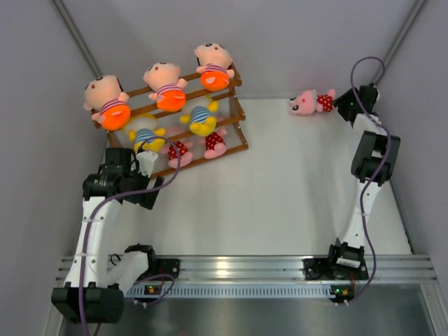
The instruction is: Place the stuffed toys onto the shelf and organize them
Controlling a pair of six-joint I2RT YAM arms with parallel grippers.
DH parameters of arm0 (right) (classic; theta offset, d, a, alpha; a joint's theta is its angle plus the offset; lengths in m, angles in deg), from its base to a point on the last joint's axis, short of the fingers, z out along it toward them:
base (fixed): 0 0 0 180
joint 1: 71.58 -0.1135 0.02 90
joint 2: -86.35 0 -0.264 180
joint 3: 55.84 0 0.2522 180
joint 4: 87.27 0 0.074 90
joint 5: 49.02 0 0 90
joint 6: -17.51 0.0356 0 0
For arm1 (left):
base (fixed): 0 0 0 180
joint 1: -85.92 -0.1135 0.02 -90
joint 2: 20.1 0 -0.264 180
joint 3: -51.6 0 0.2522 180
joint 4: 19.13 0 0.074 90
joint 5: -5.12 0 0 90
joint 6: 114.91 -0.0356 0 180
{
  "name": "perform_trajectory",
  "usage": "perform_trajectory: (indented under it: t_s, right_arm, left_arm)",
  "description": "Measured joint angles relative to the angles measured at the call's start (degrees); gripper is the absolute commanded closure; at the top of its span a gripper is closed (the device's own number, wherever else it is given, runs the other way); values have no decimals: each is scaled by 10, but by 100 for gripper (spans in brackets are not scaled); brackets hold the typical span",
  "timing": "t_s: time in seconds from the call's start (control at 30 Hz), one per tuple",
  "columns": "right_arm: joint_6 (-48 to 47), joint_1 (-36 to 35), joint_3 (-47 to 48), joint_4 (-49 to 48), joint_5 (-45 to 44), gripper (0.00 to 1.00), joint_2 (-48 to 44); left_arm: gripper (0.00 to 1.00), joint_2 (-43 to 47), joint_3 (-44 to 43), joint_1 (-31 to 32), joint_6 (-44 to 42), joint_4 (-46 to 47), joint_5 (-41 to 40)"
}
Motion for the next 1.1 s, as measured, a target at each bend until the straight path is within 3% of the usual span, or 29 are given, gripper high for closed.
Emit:
perform_trajectory:
  t_s: [0.03, 0.1, 0.13, 0.17, 0.27, 0.33, 0.53, 0.63, 0.8, 1.1]
  right_arm:
    - [5, -2, 5, -3, 0, 63, 7]
    - [14, -5, 9, -10, 2, 81, 15]
    - [19, -6, 9, -11, 1, 98, 16]
    - [22, -8, 9, -13, 0, 100, 16]
    - [32, -11, -24, -49, -8, 100, 2]
    - [34, -12, -111, -72, -20, 100, -44]
    - [40, -22, -407, -120, -62, 100, -276]
    - [45, -41, -502, -134, -63, 100, -412]
    - [35, -101, -570, -146, -61, 100, -583]
    - [-4, -359, -602, -66, -111, 100, -780]
  left_arm:
    - [2, -5, 0, 0, 0, 0, 0]
    - [2, -12, -1, 0, 0, -4, 0]
    - [2, -14, -2, 0, 0, -6, 0]
    - [2, -14, -3, 0, 0, -8, 0]
    - [2, -13, -10, 0, -1, -15, 1]
    - [2, -12, -14, 0, -2, -16, 4]
    - [2, 16, -16, 0, 0, -19, 38]
    - [2, 37, -16, 0, 0, -20, 51]
    - [2, 76, -16, 0, 0, -24, 65]
    - [2, 170, -40, 1, 0, -47, 104]
